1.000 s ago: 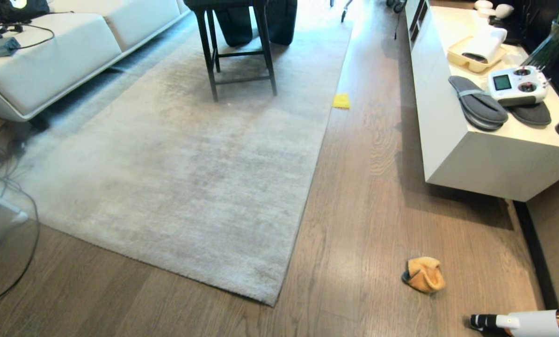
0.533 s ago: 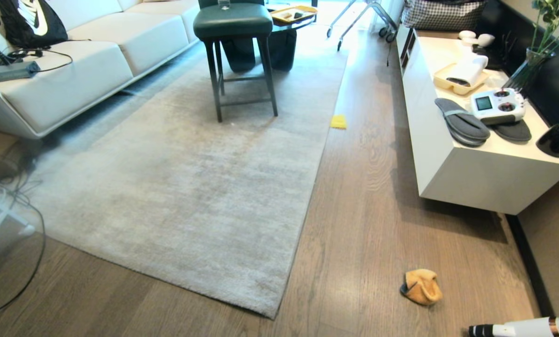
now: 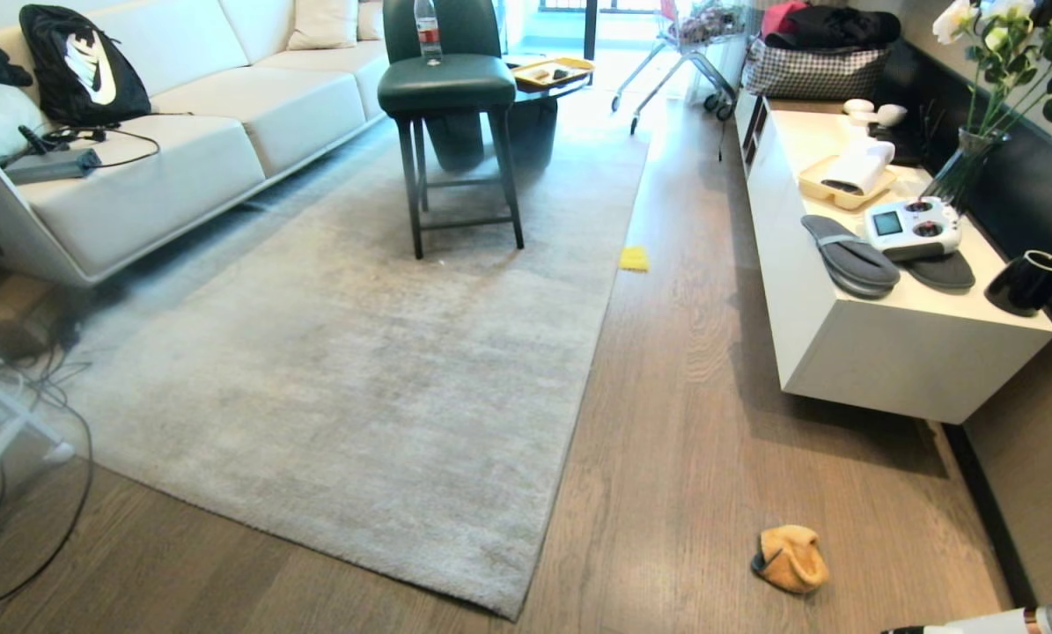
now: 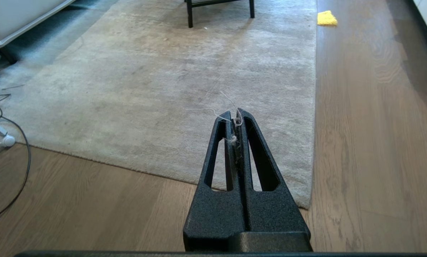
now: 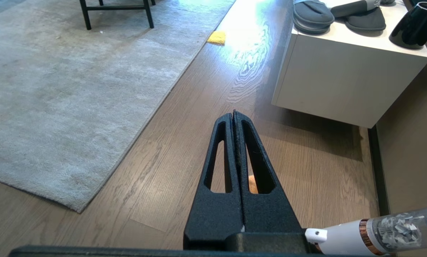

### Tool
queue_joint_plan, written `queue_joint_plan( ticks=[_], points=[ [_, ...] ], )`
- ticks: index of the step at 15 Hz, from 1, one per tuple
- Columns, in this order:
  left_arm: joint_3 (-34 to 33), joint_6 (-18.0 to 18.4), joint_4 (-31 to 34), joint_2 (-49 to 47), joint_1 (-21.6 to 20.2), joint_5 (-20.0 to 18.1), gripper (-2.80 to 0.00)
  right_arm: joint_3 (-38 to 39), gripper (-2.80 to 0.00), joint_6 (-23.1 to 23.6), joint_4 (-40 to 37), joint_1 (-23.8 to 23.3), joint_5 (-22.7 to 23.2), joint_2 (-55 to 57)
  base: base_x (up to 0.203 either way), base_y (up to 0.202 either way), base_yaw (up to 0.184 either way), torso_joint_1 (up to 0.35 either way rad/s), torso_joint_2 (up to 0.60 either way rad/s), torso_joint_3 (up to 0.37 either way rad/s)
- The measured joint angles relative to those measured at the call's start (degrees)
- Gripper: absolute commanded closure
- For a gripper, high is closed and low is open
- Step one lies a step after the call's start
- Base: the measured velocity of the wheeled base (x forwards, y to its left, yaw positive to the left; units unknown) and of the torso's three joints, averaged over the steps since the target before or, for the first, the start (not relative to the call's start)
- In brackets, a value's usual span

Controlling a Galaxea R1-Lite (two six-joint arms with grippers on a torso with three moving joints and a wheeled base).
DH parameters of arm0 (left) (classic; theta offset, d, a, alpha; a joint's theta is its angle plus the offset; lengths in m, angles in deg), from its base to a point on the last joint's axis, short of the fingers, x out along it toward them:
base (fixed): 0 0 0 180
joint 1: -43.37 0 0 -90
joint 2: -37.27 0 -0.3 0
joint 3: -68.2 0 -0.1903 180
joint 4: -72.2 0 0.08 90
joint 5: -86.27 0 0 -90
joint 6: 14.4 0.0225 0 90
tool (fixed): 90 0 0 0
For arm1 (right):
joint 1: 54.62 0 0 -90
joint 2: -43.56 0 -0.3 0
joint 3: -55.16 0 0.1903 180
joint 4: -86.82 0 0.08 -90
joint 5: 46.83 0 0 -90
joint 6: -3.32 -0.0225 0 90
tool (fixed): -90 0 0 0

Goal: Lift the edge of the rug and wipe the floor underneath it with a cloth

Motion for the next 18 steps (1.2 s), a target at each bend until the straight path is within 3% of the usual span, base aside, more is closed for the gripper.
queue_joint_plan(
  ticks=[18],
  points=[
    [0.0,0.46,0.0,0.0,-0.02,0.34,0.0,0.0,0.0,-0.01,0.0,0.0,0.0,0.0,0.0,0.0,0.0,0.0,0.0,0.01]
  ],
)
